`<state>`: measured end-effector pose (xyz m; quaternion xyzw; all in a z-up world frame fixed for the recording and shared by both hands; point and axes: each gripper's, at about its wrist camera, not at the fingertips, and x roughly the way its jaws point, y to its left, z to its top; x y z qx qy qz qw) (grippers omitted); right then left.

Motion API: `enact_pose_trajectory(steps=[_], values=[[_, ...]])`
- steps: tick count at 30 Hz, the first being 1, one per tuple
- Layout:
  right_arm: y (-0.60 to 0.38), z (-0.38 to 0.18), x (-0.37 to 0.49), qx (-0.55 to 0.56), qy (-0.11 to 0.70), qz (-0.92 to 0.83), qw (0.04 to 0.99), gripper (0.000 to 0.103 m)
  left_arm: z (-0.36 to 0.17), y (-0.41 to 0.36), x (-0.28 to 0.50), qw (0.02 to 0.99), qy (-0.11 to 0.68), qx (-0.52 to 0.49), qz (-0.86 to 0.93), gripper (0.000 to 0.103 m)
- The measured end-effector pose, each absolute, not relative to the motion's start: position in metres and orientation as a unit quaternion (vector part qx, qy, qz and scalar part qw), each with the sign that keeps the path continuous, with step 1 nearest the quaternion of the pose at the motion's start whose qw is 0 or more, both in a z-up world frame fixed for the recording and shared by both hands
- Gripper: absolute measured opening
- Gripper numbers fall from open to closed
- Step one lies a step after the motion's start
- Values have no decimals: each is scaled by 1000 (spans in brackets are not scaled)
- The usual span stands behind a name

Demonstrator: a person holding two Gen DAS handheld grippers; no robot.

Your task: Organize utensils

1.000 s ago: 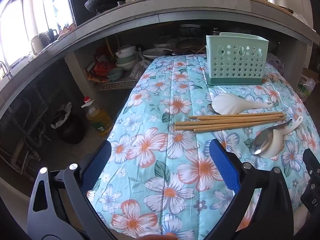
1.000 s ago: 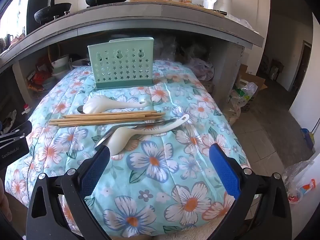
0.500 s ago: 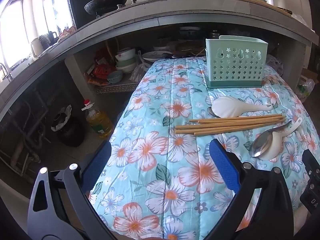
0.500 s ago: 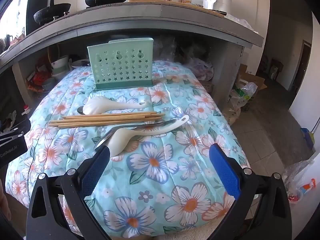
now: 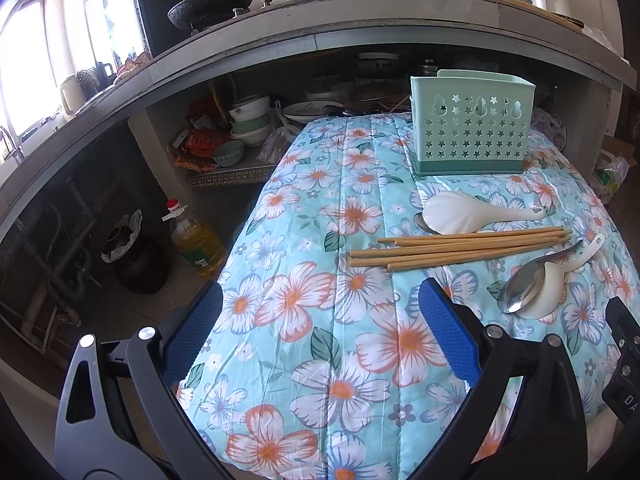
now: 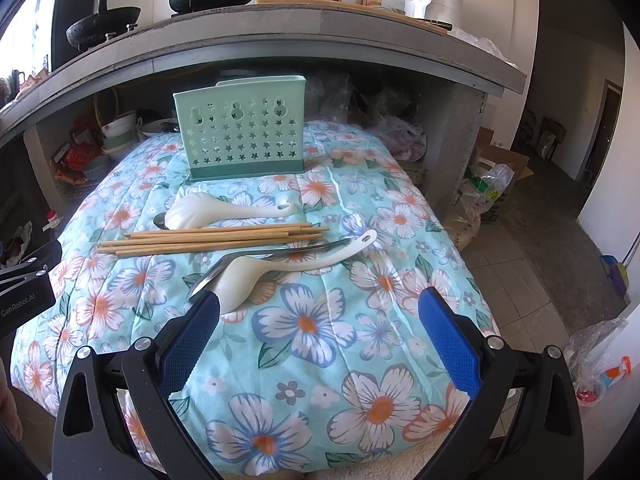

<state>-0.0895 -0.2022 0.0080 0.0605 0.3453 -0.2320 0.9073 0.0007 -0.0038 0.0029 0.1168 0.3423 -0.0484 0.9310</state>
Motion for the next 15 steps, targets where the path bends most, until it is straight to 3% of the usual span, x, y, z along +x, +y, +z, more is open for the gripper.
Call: enact_pose_trajectory(steps=[15], values=[[-202, 9, -90, 61, 345, -232, 907, 97, 3, -2, 2, 930, 344, 117, -50, 94]])
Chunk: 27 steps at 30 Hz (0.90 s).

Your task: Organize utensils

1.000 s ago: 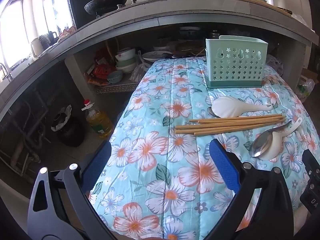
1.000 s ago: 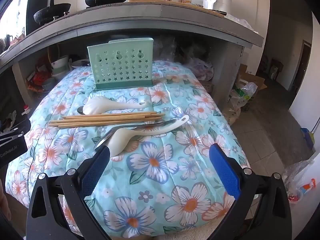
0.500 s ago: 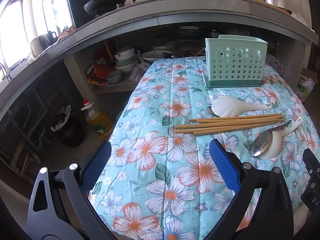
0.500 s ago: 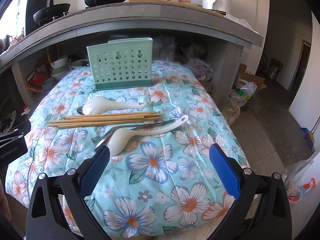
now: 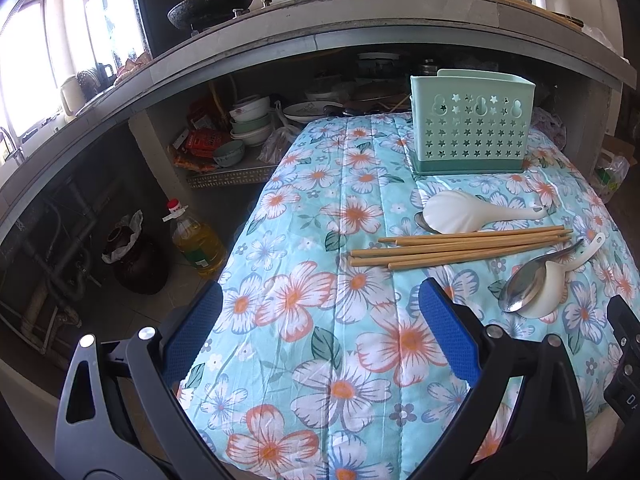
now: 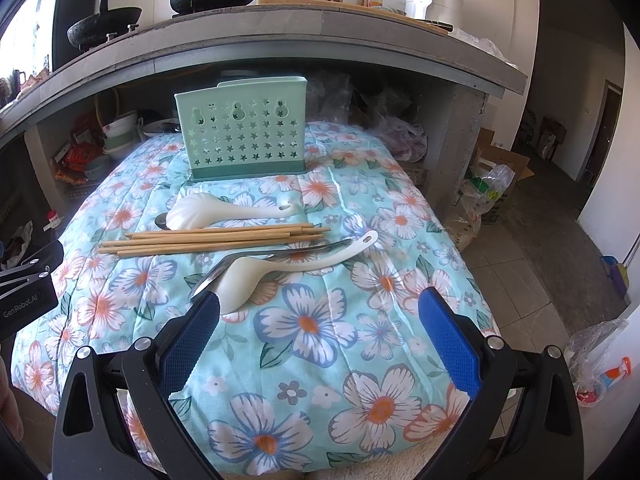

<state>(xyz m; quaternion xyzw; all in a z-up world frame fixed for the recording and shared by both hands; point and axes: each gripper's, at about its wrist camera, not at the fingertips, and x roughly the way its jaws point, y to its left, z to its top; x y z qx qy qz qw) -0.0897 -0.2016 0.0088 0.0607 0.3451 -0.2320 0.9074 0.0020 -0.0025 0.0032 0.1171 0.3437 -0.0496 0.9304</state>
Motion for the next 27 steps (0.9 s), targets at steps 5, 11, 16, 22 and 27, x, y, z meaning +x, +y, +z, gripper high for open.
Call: enact_pose_trajectory(steps=[5, 11, 16, 22, 27], values=[[-201, 9, -90, 61, 345, -233, 907, 97, 3, -2, 2, 931, 343, 117, -50, 94], [-201, 9, -90, 61, 345, -232, 907, 97, 3, -2, 2, 931, 343, 117, -50, 94], [-201, 9, -90, 62, 345, -232, 907, 97, 2, -1, 2, 931, 343, 117, -50, 94], [-201, 9, -90, 61, 345, -232, 907, 97, 2, 0, 2, 930, 343, 117, -50, 94], [-198, 12, -89, 60, 344, -233, 908, 97, 0, 2, 2, 930, 346, 116, -51, 94]])
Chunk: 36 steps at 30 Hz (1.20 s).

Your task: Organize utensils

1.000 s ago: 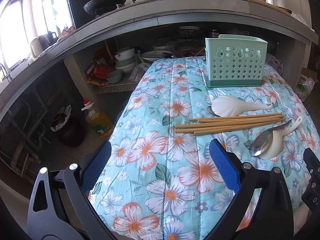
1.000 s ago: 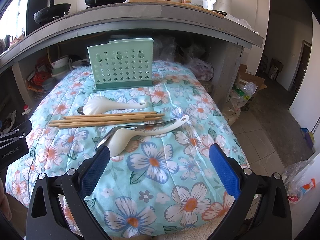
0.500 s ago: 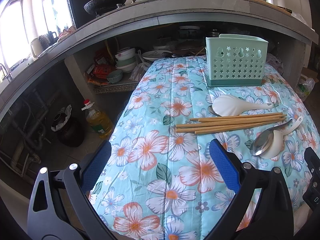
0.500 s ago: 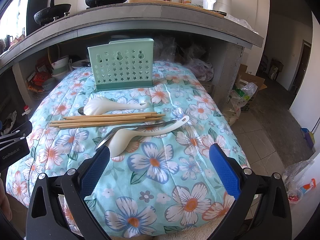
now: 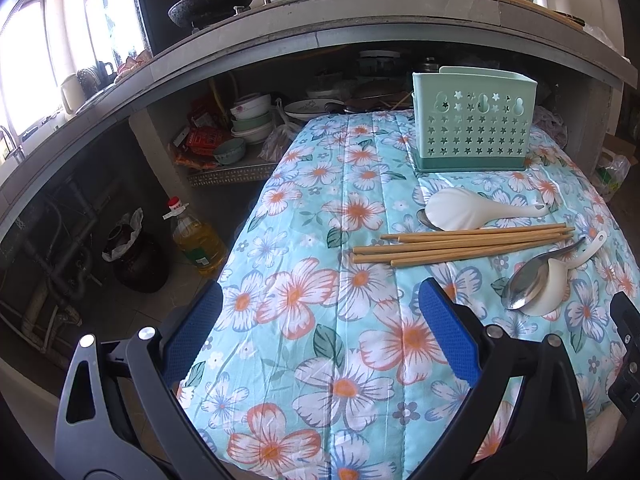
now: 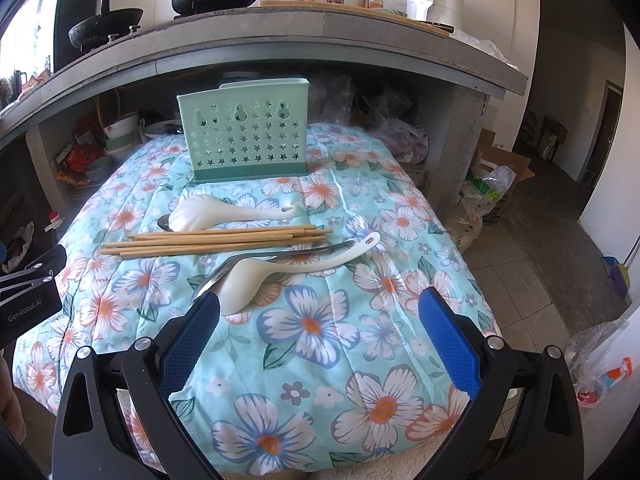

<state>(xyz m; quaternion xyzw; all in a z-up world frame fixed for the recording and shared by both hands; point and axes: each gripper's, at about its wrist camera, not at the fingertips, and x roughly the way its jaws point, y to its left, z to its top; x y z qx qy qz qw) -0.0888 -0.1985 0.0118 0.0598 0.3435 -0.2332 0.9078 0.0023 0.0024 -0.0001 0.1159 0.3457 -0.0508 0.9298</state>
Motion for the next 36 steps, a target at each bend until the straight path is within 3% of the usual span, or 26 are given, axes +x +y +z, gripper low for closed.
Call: enact_pose_trajectory(steps=[18, 31, 36], values=[[-204, 9, -92, 70, 340, -245, 906, 97, -10, -12, 9, 922, 351, 125, -104, 94], [-238, -11, -97, 80, 336, -273, 898, 97, -25, -35, 25, 875, 385, 21, -293, 94], [-262, -21, -99, 108, 344, -270, 893, 97, -33, -59, 15, 866, 365, 69, -334, 94]])
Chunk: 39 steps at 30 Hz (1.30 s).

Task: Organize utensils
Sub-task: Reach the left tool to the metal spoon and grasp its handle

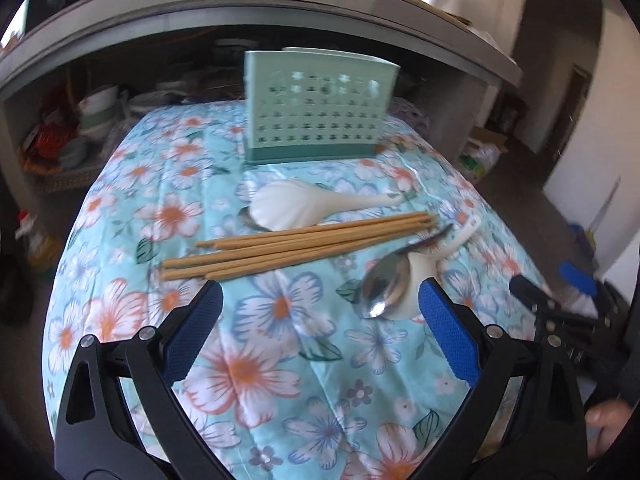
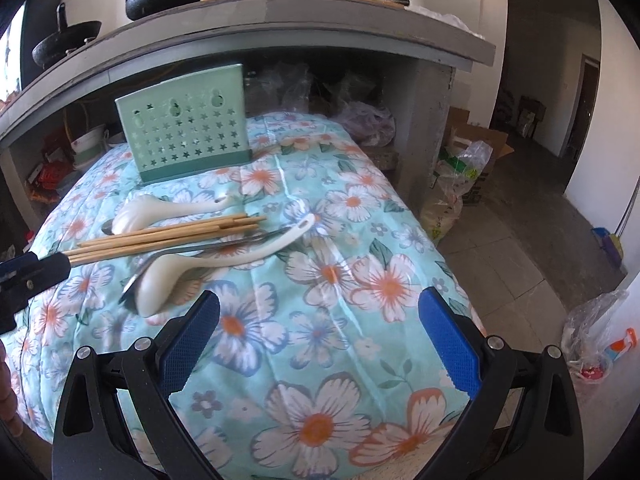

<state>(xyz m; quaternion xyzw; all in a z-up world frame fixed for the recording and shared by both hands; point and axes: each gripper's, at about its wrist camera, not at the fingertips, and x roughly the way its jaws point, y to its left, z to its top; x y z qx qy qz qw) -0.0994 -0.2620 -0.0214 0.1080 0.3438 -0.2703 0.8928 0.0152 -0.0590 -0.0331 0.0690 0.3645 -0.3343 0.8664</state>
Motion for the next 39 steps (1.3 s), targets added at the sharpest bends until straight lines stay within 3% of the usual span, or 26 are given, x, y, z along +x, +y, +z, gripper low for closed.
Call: enact_pose_trajectory(steps=[3, 5, 6, 8, 11, 15, 19, 24, 33, 39], values=[[-273, -29, -98, 121, 351, -270, 888, 97, -38, -71, 7, 856, 356, 116, -357, 90], [-277, -33, -97, 126, 355, -268, 887, 97, -45, -83, 0, 846, 346, 165, -370, 71], [-278, -35, -96, 129, 357, -267, 886, 97, -49, -88, -3, 843, 343, 188, -370, 67], [-279, -38, -93, 132, 360, -262, 886, 97, -58, -97, -6, 836, 337, 227, -368, 50], [-278, -42, -90, 130, 363, -256, 886, 97, -73, -107, -6, 824, 340, 268, -365, 38], [-277, -44, -86, 126, 369, -254, 885, 97, -84, -116, -6, 820, 316, 308, -364, 34], [-277, -47, -84, 129, 375, -255, 882, 97, -81, -118, -5, 818, 306, 316, -370, 2], [-274, -47, -81, 126, 372, -253, 884, 97, -67, -110, 4, 825, 320, 271, -379, 2], [-263, -35, -83, 102, 344, -241, 902, 97, -87, -114, 20, 827, 337, 239, -381, 2], [-236, -27, -77, 30, 340, -195, 920, 78, -76, -98, 24, 833, 345, 192, -389, 1]])
